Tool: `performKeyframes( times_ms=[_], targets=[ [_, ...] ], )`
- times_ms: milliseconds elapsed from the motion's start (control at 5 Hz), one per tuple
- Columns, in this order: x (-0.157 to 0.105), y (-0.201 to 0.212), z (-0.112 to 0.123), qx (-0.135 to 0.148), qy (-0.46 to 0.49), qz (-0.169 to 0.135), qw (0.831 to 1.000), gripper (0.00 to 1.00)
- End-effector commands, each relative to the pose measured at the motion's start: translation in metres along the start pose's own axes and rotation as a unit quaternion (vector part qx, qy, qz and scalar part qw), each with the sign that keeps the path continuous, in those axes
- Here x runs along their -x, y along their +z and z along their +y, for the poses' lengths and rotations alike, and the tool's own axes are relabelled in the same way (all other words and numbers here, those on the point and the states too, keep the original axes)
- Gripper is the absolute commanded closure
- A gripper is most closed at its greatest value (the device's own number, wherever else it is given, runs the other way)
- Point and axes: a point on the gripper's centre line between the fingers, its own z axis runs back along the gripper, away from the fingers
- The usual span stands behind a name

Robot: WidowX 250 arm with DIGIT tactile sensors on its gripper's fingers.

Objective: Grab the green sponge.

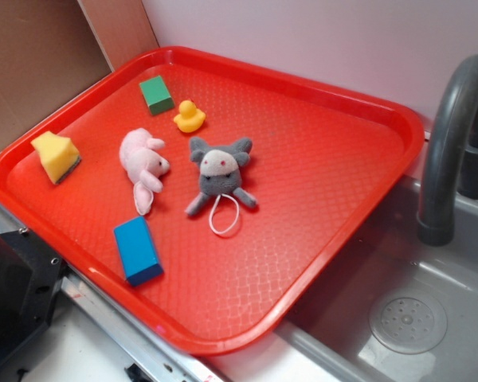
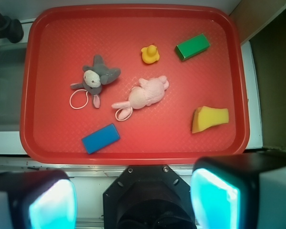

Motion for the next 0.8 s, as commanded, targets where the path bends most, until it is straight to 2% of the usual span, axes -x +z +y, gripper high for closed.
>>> performKeyframes(
  times_ms=[0, 200, 400, 600],
  targets=[
    [0.0, 0.0, 0.0, 0.0, 0.0, 0.0, 1.0, 0.0],
    [-0.033, -0.017, 0.03, -0.005, 0.123, -0.031, 0.992, 0.0],
    [-0.051, -0.041, 0.058, -0.029, 0.244, -0.045, 0.968, 0.0],
    [-0.057, -0.074, 0.089, -0.049, 0.362, -0.034, 0.93, 0.0]
  ],
)
